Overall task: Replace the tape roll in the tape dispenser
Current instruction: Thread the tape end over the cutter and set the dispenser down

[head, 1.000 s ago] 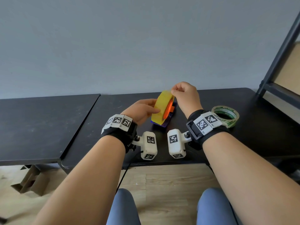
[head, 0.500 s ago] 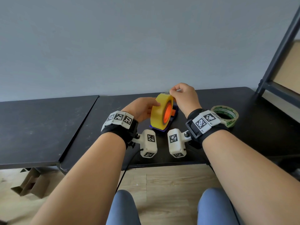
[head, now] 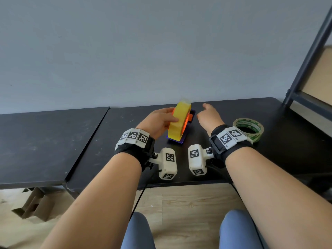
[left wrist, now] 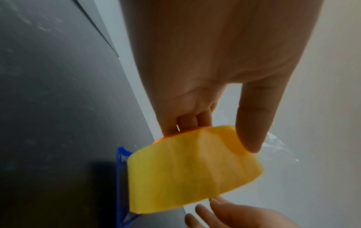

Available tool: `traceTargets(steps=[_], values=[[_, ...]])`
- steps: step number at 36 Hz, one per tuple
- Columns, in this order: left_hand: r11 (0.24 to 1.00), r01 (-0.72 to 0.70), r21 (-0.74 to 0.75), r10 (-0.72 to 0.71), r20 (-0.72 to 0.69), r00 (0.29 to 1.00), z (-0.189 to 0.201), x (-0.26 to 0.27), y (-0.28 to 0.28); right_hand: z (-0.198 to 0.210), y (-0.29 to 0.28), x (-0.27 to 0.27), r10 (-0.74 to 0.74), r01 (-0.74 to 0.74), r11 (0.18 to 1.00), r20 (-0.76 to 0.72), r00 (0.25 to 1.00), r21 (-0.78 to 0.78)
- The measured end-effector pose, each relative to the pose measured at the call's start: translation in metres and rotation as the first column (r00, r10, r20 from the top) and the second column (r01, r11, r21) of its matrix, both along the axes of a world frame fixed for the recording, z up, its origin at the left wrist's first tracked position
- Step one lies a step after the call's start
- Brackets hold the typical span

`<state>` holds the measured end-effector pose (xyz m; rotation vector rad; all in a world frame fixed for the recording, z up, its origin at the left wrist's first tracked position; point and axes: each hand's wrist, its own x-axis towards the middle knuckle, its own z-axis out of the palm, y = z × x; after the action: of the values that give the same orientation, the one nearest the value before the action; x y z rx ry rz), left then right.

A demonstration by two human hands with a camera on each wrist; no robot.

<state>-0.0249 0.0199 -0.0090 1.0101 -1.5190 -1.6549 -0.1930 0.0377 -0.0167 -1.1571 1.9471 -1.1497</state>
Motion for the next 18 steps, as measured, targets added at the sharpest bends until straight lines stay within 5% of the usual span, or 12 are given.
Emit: traceTargets(steps=[14, 18], values=[[0.995, 0.091, 0.040, -0.086, -0.101, 0.991, -0.004, 0.012, 0.000, 0.002, 0.006, 0.006, 0.037, -0.027, 0.999, 0.312, 0.949, -0.038], [0.996, 0.076, 0.037, -0.073, -0.067, 0.995, -0.002, 0.012, 0.001, 0.000, 0.004, 0.009, 0.048, -0.013, 0.992, 0.289, 0.956, -0.124]])
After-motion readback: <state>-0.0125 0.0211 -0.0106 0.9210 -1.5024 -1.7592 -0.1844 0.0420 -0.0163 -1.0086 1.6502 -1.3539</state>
